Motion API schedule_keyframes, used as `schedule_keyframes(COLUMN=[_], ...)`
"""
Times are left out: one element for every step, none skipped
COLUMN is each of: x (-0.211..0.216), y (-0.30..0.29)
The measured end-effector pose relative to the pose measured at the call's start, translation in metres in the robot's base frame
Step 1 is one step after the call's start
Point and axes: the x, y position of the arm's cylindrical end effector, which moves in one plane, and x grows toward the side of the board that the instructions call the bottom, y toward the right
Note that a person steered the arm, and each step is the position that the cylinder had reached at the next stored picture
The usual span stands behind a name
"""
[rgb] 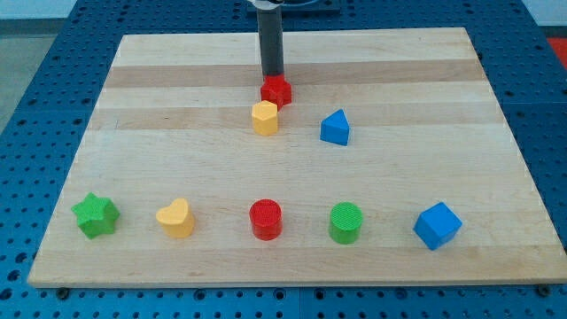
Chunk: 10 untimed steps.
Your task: Push yellow hexagon along with the red star towards red circle
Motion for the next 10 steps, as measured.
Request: schedule_keyframes(x=[0.013,0.031,0.057,0.087,0.119,0.138,0.138,0.145,0.157,0.169], y=[0.0,0.0,-0.001,-0.005,-0.009,-0.009,-0.009,-0.003,0.011,0.032])
